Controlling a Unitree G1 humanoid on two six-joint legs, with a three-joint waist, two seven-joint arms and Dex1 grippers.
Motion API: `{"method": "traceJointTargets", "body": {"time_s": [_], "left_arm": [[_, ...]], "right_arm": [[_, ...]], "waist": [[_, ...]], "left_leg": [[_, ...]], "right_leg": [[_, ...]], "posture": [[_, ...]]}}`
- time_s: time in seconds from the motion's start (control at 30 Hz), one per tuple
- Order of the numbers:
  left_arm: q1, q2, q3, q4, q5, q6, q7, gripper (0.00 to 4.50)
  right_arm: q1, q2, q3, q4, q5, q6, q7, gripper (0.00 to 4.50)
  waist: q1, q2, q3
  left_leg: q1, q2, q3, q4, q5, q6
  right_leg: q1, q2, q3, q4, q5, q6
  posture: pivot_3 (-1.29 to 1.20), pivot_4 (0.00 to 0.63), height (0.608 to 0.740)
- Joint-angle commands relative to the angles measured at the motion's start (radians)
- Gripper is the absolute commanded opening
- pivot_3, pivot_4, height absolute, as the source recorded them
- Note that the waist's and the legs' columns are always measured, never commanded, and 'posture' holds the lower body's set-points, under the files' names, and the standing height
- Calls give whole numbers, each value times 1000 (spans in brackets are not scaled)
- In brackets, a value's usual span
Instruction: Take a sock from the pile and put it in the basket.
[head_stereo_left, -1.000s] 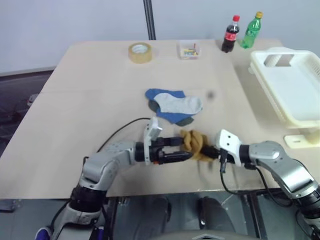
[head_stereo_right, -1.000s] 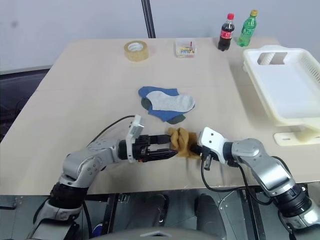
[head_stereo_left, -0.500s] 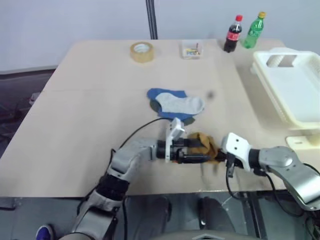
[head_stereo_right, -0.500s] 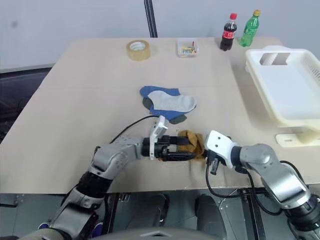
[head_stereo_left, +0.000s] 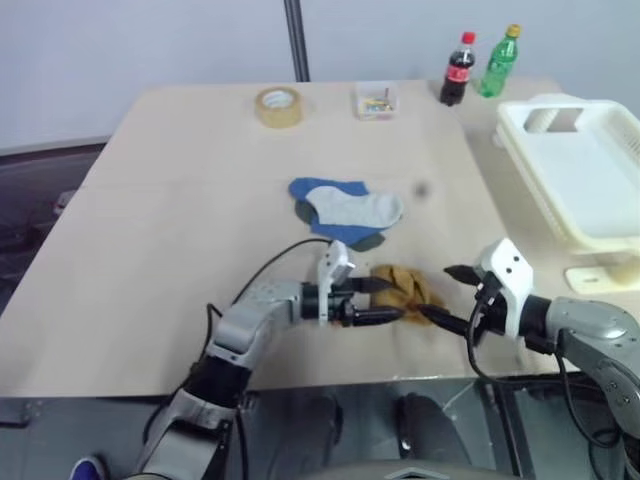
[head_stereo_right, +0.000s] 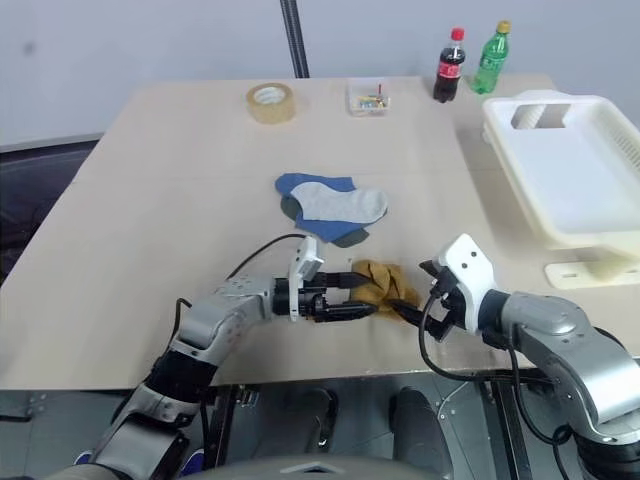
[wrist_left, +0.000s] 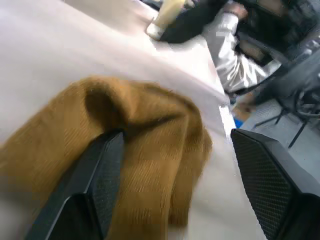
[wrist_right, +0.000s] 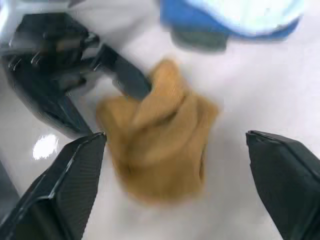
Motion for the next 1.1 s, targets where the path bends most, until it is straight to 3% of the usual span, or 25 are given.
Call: {"method": "traceJointTargets", "body": {"time_s": [0.03, 0.2, 0.3, 0.5, 0.63, 0.73, 0.83, 0.93, 1.03, 1.1], "left_arm": [[68, 95, 125, -148, -3, -86, 2, 3621], [171, 196, 215, -269, -20, -119, -9, 3621], [236, 274, 301, -310, -50, -132, -45, 3621], [244, 373, 407, -309, -106, -123, -89, 3621], [159, 372, 418, -314, -170, -64, -65, 3621], [79, 347, 397, -324, -224, -7, -38, 3621], [44, 334, 384, -327, -242, 21, -21, 3621], [-105, 230, 295, -265, -231, 32, 17, 3621], [-158, 178, 263, -235, -206, 21, 37, 3621], [-178, 164, 256, -218, -200, 18, 45, 3621]], "right_arm": [[-86, 164, 94, 112, -37, 55, -163, 4411], [-97, 181, 160, 202, -89, 41, -212, 4411], [-80, 131, 231, 226, -133, 21, -209, 4411], [-51, 21, 293, 201, -164, -48, -163, 1698], [-49, 36, 211, 186, -109, -72, -148, 153], [-84, 146, 38, 198, 14, -28, -172, 82], [-113, 192, -47, 204, 73, 11, -188, 81], [-463, 244, -394, 454, 246, -21, -333, 81], [-667, 196, -490, 680, 206, -94, -427, 81], [-829, 120, -483, 960, 94, -236, -476, 81]], "waist": [[-4, 0, 1], [8, 0, 1], [1, 0, 0], [6, 1, -1], [12, 0, -1], [9, 0, -1], [-1, 1, 0], [-7, 3, 6], [-2, 8, 11], [-4, 4, 9]], "left_leg": [[0, 1, 1, -2, 0, 0], [-4, -5, 0, -3, 0, 0], [-3, -4, 1, -4, -1, 1], [0, -3, 1, -7, -1, 2], [0, -4, 0, -7, -1, 2], [-1, -4, 0, -6, -1, 2], [-1, -3, 0, -7, -1, 2], [-1, -3, 2, -7, -1, 2], [-3, -6, 4, -3, 2, 2], [-1, -4, 4, -4, 2, 1]], "right_leg": [[-1, 0, 1, 0, 1, -2], [-3, -1, 1, -3, 1, -2], [-3, -1, 1, -5, 1, -2], [-1, -1, -3, -5, 1, -2], [1, -1, -3, -8, 1, -2], [1, 0, -3, -8, 1, -2], [-1, 0, -1, -7, 1, -2], [-2, 1, 1, -5, 2, -2], [-4, 1, 4, -3, 5, 1], [-1, 2, -1, -3, 5, -1]], "posture": [[0, 150, 740], [0, 150, 740], [0, 150, 740], [0, 150, 740], [0, 150, 740], [0, 150, 740], [0, 150, 740], [0, 150, 740], [0, 150, 740], [0, 150, 740]]}}
